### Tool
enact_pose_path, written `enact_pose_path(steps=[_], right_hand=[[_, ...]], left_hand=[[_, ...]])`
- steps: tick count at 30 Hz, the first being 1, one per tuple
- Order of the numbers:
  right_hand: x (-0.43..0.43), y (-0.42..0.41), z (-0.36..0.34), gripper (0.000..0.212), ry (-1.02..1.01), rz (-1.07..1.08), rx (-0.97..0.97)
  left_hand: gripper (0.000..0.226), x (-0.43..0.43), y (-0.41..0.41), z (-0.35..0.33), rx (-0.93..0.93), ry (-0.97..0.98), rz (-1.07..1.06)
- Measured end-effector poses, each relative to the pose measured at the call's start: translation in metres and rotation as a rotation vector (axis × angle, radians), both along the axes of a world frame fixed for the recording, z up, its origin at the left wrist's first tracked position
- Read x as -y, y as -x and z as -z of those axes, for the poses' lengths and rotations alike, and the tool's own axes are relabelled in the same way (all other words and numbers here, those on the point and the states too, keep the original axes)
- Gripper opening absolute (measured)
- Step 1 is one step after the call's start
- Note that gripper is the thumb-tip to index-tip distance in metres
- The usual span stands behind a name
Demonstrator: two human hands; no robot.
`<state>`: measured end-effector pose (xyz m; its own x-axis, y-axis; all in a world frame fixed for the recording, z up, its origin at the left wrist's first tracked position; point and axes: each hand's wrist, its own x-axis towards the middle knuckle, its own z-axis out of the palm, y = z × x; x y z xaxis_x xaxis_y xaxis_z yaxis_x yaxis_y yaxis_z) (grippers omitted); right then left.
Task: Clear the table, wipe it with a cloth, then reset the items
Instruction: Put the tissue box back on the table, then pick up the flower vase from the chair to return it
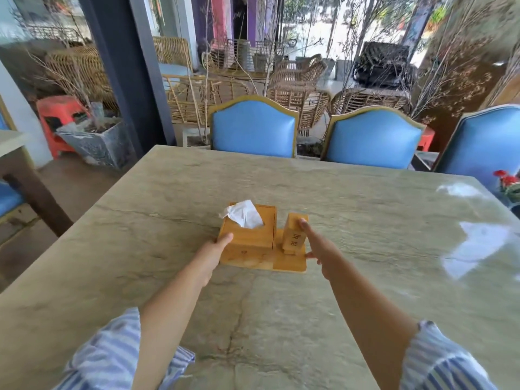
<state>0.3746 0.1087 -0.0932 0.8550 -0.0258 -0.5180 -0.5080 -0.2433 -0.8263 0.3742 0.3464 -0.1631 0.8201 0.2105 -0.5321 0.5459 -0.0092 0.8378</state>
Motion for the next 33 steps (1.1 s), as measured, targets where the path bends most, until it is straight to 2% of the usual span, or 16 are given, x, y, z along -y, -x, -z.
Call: enact_pose_path(steps=[2,3,5,7,9,13,15,17,21,24,27,29,33], right_hand=[[0.000,0.006,-0.004,0.110,0.035,0.006,-0.033],[0.001,0.011,-0.006,0.115,0.041,0.018,-0.051],[0.007,0.025,-0.010,0.097,0.000,0.085,-0.075],[0.022,0.042,-0.013,0.085,-0.041,0.134,-0.084],[0.040,0.066,-0.021,0.079,-0.011,0.122,-0.086],[0.098,0.125,-0.051,0.052,0.074,-0.037,-0.037],[0.138,0.160,-0.070,0.041,0.164,-0.125,0.023],[0.184,0.195,-0.085,0.036,0.233,-0.160,0.081],[0.273,0.262,-0.105,0.022,0.288,-0.107,0.172],[0.338,0.313,-0.108,0.024,0.347,-0.042,0.223],[0.399,0.363,-0.097,0.035,0.389,-0.020,0.232],[0.440,0.391,-0.086,0.039,0.403,0.013,0.213],[0.508,0.431,-0.076,0.041,0.557,0.005,0.161]], left_hand=[[0.087,0.001,0.004,-0.009,0.030,-0.040,-0.031],[0.091,0.003,0.006,-0.014,0.036,-0.064,-0.072],[0.085,0.012,0.018,-0.029,0.039,-0.135,-0.160],[0.074,0.027,0.040,-0.046,0.028,-0.186,-0.163],[0.068,0.047,0.072,-0.067,0.012,-0.212,-0.034],[0.073,0.097,0.143,-0.113,0.055,-0.549,0.558],[0.074,0.135,0.175,-0.143,0.126,-0.719,0.705],[0.071,0.180,0.202,-0.168,0.198,-0.790,0.805],[0.067,0.288,0.248,-0.187,0.307,-0.783,0.950],[0.064,0.374,0.283,-0.184,0.390,-0.755,1.019],[0.060,0.450,0.318,-0.182,0.459,-0.750,1.109],[0.057,0.491,0.339,-0.180,0.518,-0.741,1.163],[0.054,0.562,0.360,-0.163,0.554,-0.760,1.320]])
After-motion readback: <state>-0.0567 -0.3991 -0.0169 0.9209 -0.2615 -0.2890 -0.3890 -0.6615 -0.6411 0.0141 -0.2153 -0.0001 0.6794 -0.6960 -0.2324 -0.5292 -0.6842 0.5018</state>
